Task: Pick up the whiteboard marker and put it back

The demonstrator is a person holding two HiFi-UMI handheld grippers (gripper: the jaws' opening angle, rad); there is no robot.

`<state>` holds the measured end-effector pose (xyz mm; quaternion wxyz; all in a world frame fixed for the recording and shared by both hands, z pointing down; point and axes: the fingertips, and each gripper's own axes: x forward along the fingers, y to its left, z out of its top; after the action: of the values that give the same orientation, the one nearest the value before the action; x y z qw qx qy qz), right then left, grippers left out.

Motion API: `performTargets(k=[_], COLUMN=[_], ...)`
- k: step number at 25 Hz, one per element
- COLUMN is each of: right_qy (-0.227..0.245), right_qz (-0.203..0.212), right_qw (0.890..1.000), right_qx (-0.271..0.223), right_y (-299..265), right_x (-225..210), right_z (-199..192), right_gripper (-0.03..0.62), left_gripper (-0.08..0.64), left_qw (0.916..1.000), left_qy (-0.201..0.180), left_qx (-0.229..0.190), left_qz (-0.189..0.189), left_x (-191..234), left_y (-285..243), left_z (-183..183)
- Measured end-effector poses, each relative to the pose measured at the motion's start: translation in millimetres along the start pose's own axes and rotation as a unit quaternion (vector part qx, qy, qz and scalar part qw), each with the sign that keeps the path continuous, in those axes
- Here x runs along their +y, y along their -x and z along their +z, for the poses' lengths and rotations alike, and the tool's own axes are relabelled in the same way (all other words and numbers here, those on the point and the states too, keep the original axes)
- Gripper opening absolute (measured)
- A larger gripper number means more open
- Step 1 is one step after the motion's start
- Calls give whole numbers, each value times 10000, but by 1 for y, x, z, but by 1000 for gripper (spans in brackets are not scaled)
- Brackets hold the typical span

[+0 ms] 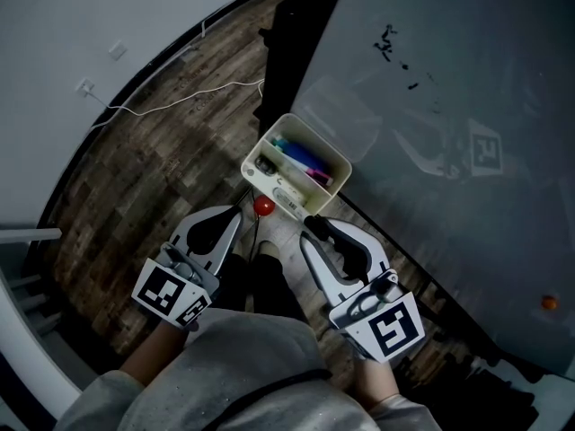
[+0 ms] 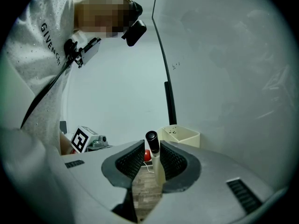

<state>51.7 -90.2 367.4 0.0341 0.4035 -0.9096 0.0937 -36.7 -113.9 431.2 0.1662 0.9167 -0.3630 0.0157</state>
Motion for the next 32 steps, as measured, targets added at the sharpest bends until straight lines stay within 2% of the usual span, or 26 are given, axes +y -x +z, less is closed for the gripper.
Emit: performTargets(k=[13, 20, 23, 26, 32], right_qy=[157, 276, 364, 416, 357], right_qz=[130, 527, 670, 724, 690], right_qw=[9996, 9979, 9968, 9963, 9968], right_qx=[173, 268, 252, 177, 193], right_y=[7, 17, 21, 21, 27], right_x=[-3, 3, 6, 6, 29], right_z=[-10, -17, -17, -16, -13], right_gripper=[100, 97, 63, 39, 25], left_gripper=[15, 15, 15, 15, 15], left_qw=[9993, 9978, 9968, 9972, 9984], left_qy=[-77, -154, -206, -281, -364], left_qx=[-194, -384, -534, -543, -414], left_qz=[298, 508, 557, 429, -84], left_x=[-9, -26, -33, -42, -66], left_y=[6, 8, 9, 7, 11], left_z=[10, 16, 20, 22, 28])
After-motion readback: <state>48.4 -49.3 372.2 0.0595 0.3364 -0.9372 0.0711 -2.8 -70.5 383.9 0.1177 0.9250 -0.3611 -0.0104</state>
